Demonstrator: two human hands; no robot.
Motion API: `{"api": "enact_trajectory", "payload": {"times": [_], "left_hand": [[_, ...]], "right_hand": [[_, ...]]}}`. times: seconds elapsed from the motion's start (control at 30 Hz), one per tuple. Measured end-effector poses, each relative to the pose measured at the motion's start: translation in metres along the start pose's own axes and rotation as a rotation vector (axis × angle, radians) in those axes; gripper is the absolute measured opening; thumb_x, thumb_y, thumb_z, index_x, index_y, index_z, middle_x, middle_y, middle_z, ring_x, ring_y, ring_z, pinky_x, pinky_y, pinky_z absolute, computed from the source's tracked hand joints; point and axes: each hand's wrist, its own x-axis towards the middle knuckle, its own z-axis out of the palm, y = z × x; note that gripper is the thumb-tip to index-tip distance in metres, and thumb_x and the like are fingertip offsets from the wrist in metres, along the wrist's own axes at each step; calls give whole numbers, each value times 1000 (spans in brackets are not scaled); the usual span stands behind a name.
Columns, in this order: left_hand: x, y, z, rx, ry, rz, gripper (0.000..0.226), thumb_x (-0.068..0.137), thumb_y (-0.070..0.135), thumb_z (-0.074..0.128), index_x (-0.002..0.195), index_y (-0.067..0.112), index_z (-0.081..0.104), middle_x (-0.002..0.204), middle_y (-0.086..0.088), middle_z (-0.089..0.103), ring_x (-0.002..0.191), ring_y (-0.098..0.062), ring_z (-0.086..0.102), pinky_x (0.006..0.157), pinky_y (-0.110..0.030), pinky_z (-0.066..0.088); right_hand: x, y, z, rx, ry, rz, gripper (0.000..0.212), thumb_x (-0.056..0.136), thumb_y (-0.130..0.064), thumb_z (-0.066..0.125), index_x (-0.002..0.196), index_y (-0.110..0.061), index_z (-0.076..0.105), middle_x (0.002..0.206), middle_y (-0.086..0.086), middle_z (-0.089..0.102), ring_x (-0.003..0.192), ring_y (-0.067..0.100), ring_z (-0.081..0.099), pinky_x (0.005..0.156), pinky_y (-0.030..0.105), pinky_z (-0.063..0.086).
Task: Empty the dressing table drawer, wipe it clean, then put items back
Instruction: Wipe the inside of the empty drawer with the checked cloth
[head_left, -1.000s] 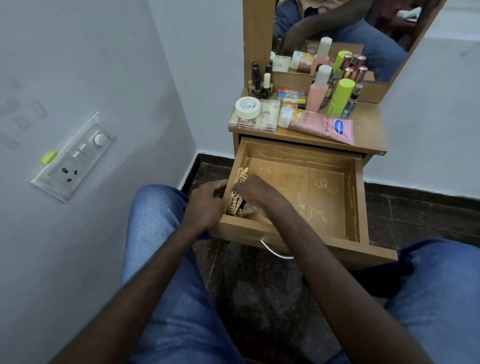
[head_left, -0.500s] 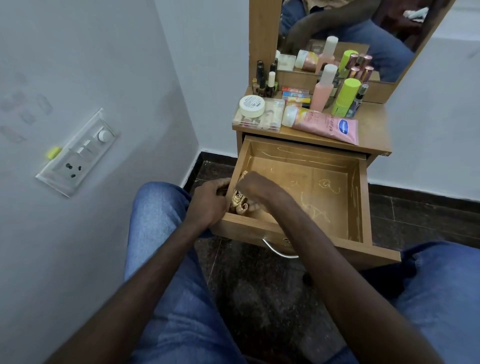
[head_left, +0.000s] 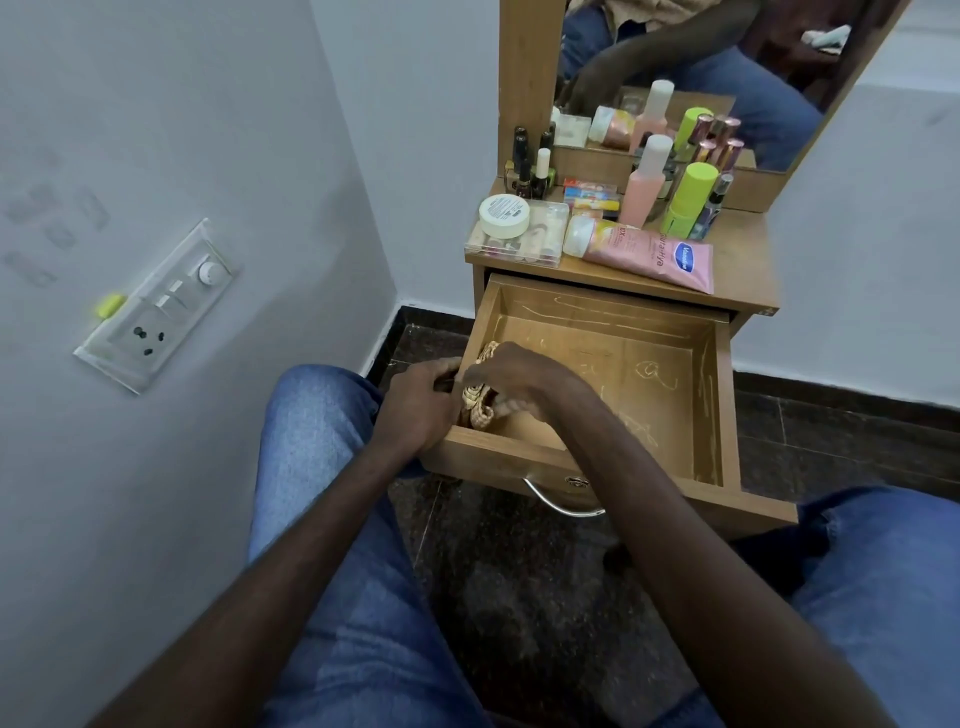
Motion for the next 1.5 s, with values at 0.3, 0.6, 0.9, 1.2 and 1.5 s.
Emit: {"api": "enact_trajectory", "payload": {"times": [0.3, 0.6, 0.9, 1.2, 1.5], "left_hand": [[2, -4, 1, 5, -4, -34, 46, 95, 8, 57, 136, 25, 66, 128, 4, 71, 113, -9, 64, 91, -23, 50], [1, -3, -3, 20, -18, -38, 57, 91, -3, 49, 138, 24, 65, 130, 4, 70, 120, -12, 63, 97, -27, 49], [-1, 7, 2, 129, 64, 56, 38, 101, 12, 52, 135, 19, 66, 122, 4, 72, 101, -4, 59, 87, -22, 43], [-11, 19, 11, 409, 245, 297, 38, 102, 19, 55, 140, 16, 57, 139, -3, 61, 125, -17, 60, 102, -37, 54], [-14, 18, 18, 373, 233, 246, 40, 104, 18, 48, 142, 15, 59, 140, -2, 62, 118, -16, 64, 97, -30, 53]], "right_hand": [[6, 15, 4, 77, -51, -55, 31, 98, -25, 72, 120, -4, 66, 119, 16, 71, 105, 29, 73, 73, 33, 64], [21, 7, 1, 11, 227, -191, 32, 102, -36, 62, 116, -7, 61, 104, 5, 68, 99, 24, 67, 86, 46, 59], [24, 35, -4, 136, 114, -95, 37, 94, -27, 75, 126, -11, 63, 121, 10, 72, 105, 24, 73, 84, 45, 64], [17, 31, -45, -319, 526, -266, 17, 88, -23, 71, 100, -14, 63, 86, 3, 68, 76, 23, 66, 62, 36, 50], [41, 36, -71, -1033, 667, -561, 44, 98, -19, 63, 139, -14, 49, 135, 12, 60, 107, 29, 66, 77, 41, 58]]}}
